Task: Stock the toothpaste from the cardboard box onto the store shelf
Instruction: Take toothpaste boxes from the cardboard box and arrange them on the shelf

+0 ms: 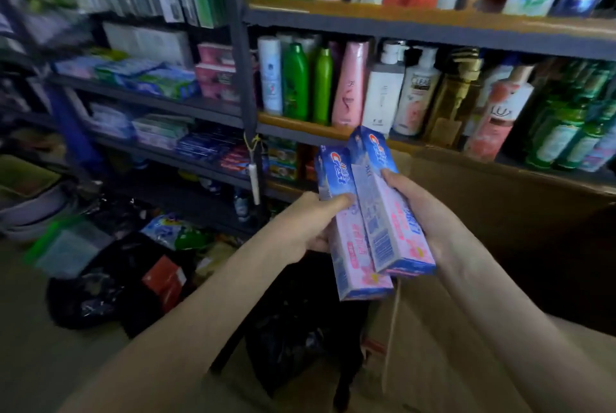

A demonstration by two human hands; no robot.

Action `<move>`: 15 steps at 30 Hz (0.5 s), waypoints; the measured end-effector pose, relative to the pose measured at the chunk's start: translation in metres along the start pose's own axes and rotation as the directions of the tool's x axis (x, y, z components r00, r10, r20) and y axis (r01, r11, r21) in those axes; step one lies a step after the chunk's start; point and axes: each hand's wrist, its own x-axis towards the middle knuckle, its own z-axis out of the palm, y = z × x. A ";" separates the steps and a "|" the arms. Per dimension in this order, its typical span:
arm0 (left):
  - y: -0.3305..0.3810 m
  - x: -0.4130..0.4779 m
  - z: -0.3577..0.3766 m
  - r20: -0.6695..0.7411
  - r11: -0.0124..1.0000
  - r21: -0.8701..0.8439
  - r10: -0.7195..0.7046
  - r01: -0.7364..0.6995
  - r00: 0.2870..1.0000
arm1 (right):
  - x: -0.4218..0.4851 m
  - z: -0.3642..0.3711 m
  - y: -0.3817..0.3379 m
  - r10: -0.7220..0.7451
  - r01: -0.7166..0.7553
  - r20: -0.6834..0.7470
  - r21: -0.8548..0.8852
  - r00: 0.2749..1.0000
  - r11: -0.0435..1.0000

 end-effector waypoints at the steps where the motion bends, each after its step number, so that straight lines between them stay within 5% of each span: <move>1: -0.002 0.001 -0.019 -0.028 1.000 -0.006 -0.009 0.008 1.000 | 0.011 0.014 0.006 -0.003 0.003 0.003 0.018 1.000 1.000; 7: -0.010 0.015 -0.171 -0.194 0.999 0.037 0.011 -0.004 0.981 | 0.087 0.132 0.059 0.043 -0.048 0.127 0.040 0.991 0.998; 11: -0.012 0.028 -0.262 -0.244 0.991 0.017 -0.126 0.134 0.962 | 0.142 0.221 0.094 0.082 -0.068 0.103 -0.130 0.991 0.989; 15: -0.007 0.041 -0.322 -0.140 0.980 -0.130 -0.170 0.153 0.975 | 0.191 0.288 0.111 0.021 0.018 0.087 -0.429 0.996 0.903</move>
